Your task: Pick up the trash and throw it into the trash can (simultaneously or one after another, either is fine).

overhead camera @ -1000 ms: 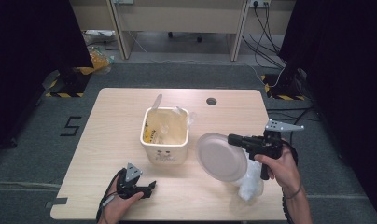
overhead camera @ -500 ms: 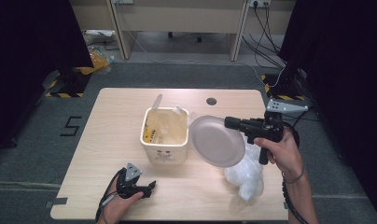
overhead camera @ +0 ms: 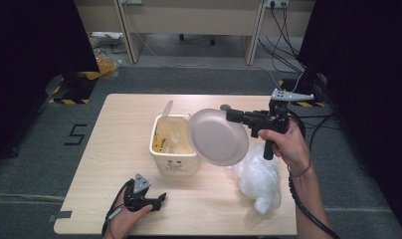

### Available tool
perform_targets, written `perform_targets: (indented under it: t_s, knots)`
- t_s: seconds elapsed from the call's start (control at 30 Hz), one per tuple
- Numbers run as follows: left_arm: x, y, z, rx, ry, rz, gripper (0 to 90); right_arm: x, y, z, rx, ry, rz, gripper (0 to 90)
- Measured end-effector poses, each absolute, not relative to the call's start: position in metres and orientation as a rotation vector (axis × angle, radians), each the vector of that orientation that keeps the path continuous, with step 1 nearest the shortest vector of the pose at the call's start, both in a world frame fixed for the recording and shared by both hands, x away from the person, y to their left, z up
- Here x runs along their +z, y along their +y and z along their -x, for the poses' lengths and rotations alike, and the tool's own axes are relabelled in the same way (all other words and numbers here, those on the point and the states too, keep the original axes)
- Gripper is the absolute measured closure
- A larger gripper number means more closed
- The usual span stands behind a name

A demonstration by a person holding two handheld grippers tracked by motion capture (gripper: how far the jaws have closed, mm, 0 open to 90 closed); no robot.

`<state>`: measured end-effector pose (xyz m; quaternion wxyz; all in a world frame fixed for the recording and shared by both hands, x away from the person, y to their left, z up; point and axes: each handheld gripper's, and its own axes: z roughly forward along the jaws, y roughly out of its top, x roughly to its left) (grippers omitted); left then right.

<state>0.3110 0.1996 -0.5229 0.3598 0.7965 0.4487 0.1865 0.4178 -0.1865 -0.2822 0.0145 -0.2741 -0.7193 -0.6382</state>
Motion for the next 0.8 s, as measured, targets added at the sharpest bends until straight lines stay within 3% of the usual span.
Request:
perform_targets:
  t_s: [0.8]
  knots:
    - [-0.523,0.2,-0.311,0.482,1.157,-2.053,14.1,-0.288,-0.13,-0.488,-1.928,-2.138,0.945,86.8]
